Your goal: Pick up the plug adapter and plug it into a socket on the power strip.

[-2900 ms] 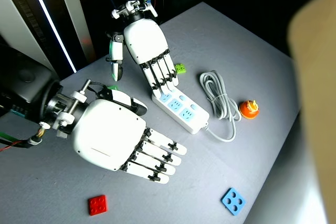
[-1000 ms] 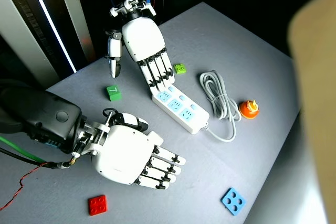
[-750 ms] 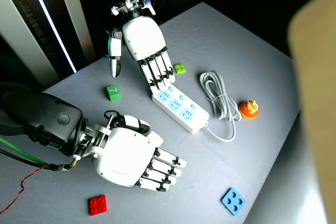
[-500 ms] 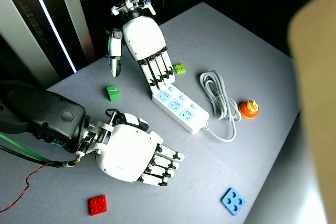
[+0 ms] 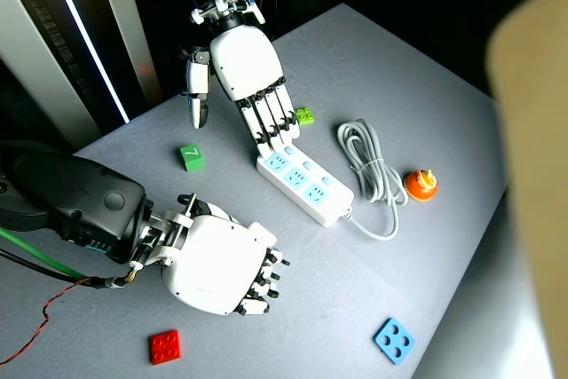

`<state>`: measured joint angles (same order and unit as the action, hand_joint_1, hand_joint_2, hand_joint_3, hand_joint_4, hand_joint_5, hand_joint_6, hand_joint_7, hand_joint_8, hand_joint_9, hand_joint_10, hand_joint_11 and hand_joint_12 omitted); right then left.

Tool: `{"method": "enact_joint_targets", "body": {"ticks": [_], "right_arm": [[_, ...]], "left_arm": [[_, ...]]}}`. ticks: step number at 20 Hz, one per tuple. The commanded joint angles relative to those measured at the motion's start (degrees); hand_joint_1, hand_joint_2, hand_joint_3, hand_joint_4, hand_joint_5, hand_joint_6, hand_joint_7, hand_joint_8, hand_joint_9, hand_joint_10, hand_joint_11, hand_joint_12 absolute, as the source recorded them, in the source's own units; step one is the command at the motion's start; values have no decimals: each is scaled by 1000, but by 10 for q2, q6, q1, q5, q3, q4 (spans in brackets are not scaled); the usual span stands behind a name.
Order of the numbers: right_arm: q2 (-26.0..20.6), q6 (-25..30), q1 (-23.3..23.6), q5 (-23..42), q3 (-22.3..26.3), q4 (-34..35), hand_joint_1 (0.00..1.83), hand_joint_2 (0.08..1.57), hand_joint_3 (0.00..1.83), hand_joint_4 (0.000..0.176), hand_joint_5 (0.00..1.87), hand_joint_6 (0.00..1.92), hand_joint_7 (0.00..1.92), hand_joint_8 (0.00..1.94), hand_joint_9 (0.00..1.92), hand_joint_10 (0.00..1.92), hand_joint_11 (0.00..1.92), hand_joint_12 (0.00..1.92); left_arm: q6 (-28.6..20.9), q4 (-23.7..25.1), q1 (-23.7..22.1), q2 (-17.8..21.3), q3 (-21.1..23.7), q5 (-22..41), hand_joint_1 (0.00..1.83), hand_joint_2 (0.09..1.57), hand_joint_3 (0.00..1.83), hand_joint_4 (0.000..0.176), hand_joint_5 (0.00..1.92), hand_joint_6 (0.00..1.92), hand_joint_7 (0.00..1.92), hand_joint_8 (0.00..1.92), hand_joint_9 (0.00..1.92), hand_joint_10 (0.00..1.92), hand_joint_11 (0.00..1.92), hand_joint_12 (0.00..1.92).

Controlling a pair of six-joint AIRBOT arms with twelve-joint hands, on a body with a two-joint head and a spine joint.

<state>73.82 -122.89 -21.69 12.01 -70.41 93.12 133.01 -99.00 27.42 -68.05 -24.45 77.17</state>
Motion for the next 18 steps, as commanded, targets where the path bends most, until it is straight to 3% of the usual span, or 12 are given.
{"method": "enact_joint_targets", "body": {"ticks": [1,4,5,8,9,14,16,18], "right_arm": [[-3,1,-2,0,-2,2,1237,1175,1,0,854,979,906,1355,818,1343,719,1642],[-16,-13,8,-1,5,2,1242,1162,0,0,867,973,945,1291,850,1357,725,1667],[-21,-22,13,0,8,2,1248,1150,0,0,891,936,968,1252,882,1304,774,1588],[-49,-142,40,34,49,2,1241,1176,2,0,828,1013,924,1334,843,1365,741,1623],[-58,-162,48,49,63,0,1248,1162,0,0,865,957,948,1297,853,1366,757,1611],[-101,-201,92,119,132,-13,1242,1177,1,0,818,1016,927,1326,837,1342,726,1621],[-110,-202,105,137,154,-9,1252,1155,0,0,874,941,959,1271,847,1309,741,1600],[-113,-220,122,139,171,-1,1247,1162,0,0,847,992,957,1269,859,1280,740,1595]], "left_arm": [[-1,39,-5,4,3,21,87,1187,0,0,52,2,58,2,53,2,0,226],[-1,39,-7,5,2,21,55,1200,3,0,23,0,23,1,19,0,0,159],[-1,39,-6,5,2,21,55,1201,3,0,19,0,24,2,19,1,0,160],[-1,39,0,5,-1,19,60,1200,2,0,29,0,36,0,29,1,0,217],[-1,39,0,5,-1,17,79,1196,0,0,37,2,36,1,31,2,0,248],[-1,39,2,-3,-7,7,112,1191,0,0,53,0,56,2,53,2,0,296],[-1,39,3,-4,-7,4,90,1189,0,0,44,2,35,4,36,3,0,226],[-1,40,5,-6,-10,-4,85,1193,1,0,45,2,41,5,39,4,0,207]]}}
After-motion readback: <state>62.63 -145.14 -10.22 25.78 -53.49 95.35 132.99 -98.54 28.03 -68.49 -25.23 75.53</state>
